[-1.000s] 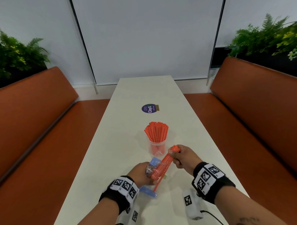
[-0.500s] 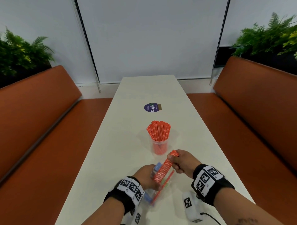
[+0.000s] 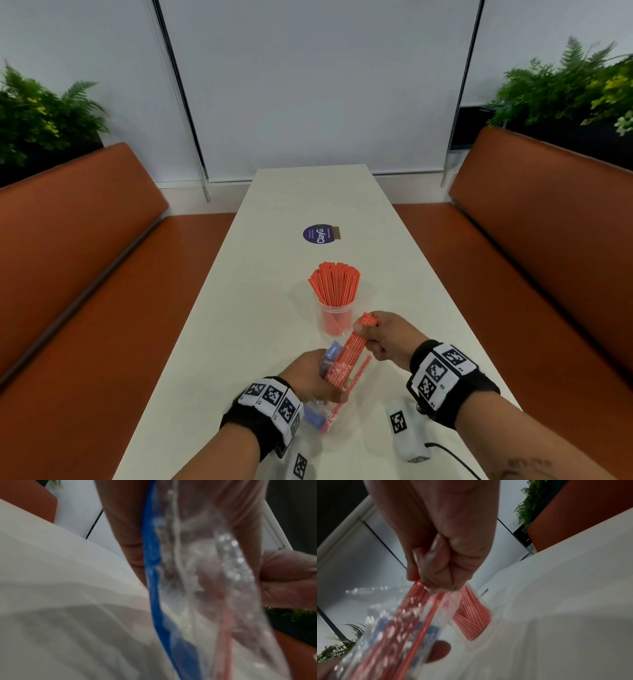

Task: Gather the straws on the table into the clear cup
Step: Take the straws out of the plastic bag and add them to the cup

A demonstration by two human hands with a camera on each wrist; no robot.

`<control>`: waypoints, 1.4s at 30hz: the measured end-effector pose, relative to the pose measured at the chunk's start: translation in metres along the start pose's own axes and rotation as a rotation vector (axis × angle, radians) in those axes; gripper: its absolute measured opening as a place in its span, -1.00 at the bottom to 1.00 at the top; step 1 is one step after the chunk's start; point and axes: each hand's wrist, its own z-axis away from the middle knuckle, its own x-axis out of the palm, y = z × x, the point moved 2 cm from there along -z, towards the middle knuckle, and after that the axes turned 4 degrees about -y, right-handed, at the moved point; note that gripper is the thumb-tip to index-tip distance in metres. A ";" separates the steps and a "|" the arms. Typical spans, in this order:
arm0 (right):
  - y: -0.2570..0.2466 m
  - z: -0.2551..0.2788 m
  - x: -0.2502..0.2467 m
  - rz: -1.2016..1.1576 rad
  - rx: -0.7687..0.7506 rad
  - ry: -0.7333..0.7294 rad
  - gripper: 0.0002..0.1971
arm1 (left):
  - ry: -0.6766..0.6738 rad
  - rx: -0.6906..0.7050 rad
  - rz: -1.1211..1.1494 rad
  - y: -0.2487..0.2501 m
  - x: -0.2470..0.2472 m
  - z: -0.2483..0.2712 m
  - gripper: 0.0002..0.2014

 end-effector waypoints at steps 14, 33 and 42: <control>-0.095 -0.028 -0.008 0.422 -0.439 0.518 -0.91 | 0.266 -0.006 0.352 -0.021 -0.026 0.004 -0.71; -0.073 -0.031 0.006 0.729 -0.440 0.550 -0.72 | 0.324 0.041 0.350 -0.008 -0.018 -0.006 -0.77; -0.051 -0.009 0.006 1.044 0.026 0.006 -0.76 | 0.256 0.055 0.449 0.012 -0.003 -0.004 -0.73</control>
